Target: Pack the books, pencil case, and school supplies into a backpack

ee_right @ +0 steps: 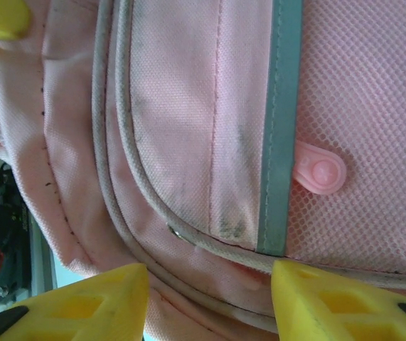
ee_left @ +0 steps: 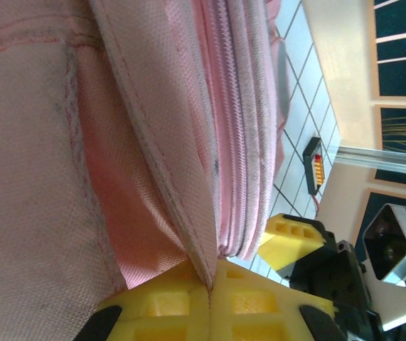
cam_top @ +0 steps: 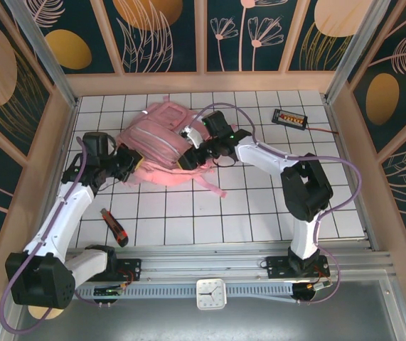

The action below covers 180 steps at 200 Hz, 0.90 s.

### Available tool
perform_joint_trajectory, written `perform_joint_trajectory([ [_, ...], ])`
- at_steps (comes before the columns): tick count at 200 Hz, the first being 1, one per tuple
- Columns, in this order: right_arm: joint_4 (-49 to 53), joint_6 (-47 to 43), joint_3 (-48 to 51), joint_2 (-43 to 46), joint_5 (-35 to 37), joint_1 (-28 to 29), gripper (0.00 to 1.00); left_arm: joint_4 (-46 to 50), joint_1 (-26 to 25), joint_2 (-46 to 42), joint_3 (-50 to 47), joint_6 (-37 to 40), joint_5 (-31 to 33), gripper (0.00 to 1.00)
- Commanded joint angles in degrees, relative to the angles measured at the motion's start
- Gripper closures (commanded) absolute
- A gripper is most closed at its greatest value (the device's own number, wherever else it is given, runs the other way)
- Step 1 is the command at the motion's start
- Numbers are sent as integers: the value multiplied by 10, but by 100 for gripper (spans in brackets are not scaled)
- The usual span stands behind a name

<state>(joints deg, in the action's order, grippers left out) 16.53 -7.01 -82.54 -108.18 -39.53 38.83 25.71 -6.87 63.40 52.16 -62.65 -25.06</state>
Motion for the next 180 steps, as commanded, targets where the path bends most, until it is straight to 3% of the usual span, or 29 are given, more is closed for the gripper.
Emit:
perform_joint_trajectory([
  [1,20,60,-10,-5,-33,10,53,-54,-3,-10,73,6,-58,100],
  [23,9,117,16,13,-52,8,53,-36,-4,-13,65,26,-56,100],
  [50,-14,178,56,35,-69,8,53,-17,-4,-43,-10,45,-61,100],
  [54,-19,188,62,38,-71,7,53,-9,-4,-50,-18,50,-58,91],
  [60,-28,200,70,42,-76,4,53,7,-4,-61,-27,61,-49,61],
  [66,-37,211,78,47,-81,3,52,26,-4,-72,-30,75,-38,42],
  [68,-40,214,80,47,-82,3,52,35,-4,-75,-29,81,-34,30],
  [69,-42,215,82,48,-82,3,52,39,-4,-76,-28,83,-31,16],
  [70,-43,217,83,48,-82,2,52,43,-4,-77,-28,86,-29,9],
  [73,-47,222,87,52,-82,2,52,56,-4,-81,-25,92,-22,2],
  [88,-67,245,103,60,-83,-1,52,109,-4,-90,-6,114,8,1],
  [103,-77,261,110,67,-81,-2,52,104,-4,-93,0,104,8,1],
  [139,-89,269,130,82,-66,-8,52,-48,-22,-88,-65,-28,-29,1],
  [180,-82,260,134,102,-46,-16,53,-162,-79,-17,-89,-74,-16,2],
])
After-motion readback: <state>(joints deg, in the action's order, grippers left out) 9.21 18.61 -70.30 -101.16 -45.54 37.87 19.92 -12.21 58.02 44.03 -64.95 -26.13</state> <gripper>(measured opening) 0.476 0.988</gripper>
